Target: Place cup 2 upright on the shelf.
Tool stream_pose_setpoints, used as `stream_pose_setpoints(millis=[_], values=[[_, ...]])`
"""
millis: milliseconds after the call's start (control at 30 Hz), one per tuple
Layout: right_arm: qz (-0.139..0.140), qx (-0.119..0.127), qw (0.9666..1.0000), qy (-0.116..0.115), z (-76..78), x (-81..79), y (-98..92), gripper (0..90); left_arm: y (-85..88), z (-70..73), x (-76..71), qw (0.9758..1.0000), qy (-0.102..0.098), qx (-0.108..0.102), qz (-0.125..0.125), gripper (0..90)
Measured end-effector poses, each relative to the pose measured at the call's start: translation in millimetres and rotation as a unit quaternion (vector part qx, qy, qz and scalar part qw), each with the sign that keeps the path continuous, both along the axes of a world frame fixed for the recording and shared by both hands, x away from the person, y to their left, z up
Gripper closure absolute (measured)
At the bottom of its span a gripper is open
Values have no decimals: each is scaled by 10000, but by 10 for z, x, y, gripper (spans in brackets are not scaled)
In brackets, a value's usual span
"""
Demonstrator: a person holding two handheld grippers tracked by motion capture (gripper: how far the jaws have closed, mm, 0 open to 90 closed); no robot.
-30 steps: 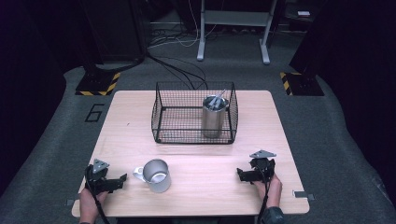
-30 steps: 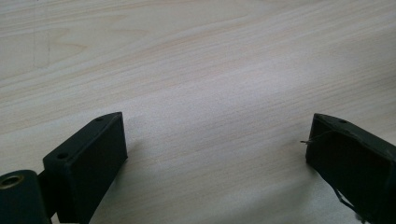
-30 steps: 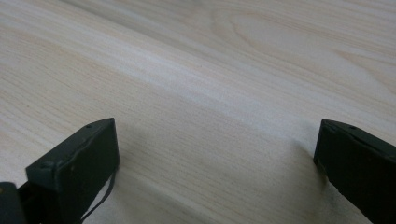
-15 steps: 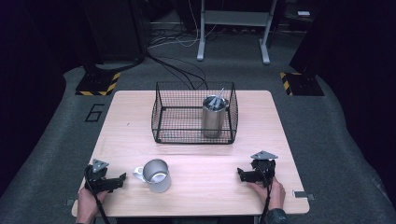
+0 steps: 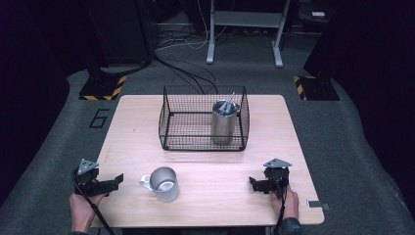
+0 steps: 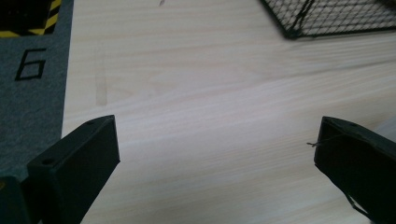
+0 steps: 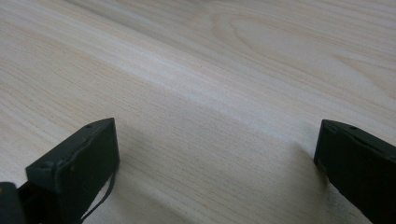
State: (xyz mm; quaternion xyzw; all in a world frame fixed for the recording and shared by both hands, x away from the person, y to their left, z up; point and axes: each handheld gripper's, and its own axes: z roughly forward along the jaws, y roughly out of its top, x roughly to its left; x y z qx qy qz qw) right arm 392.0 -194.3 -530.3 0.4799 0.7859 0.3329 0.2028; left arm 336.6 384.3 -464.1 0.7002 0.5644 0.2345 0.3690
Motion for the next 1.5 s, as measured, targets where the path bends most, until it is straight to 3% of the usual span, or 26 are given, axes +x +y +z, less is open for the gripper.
stream_pose_setpoints(millis=[167,433,667,833,967,1100,1333,1367,1400,1500], values=[[-3,3,10000,2,0,0,0,0,-211,249,-49,9994,-227,-22,-258,2],[-3,3,10000,3,0,-1,0,0,-604,399,-97,9964,-357,-101,-761,0],[-5,4,10000,3,0,-1,1,0,-970,404,-137,9920,-402,-192,-1182,0],[-3,4,10000,3,0,-1,1,0,-1201,380,-155,9889,-337,-56,-1443,0],[-5,5,10000,3,0,-1,1,0,-1297,359,-138,9852,-186,49,-1702,0],[-2,4,10000,2,0,-1,0,0,-1377,335,-129,9834,-176,72,-1804,0],[-3,3,10000,3,0,-1,0,0,-1452,289,-111,9820,-163,155,-1878,0],[-4,4,10000,2,-1,-1,0,0,-1467,275,-108,9829,-187,94,-1831,0],[-3,4,10000,4,0,-1,0,0,-1467,272,-102,9818,-143,83,-1894,0],[-5,6,10000,3,-1,-1,0,0,-1498,249,-93,9826,-154,113,-1850,0]])
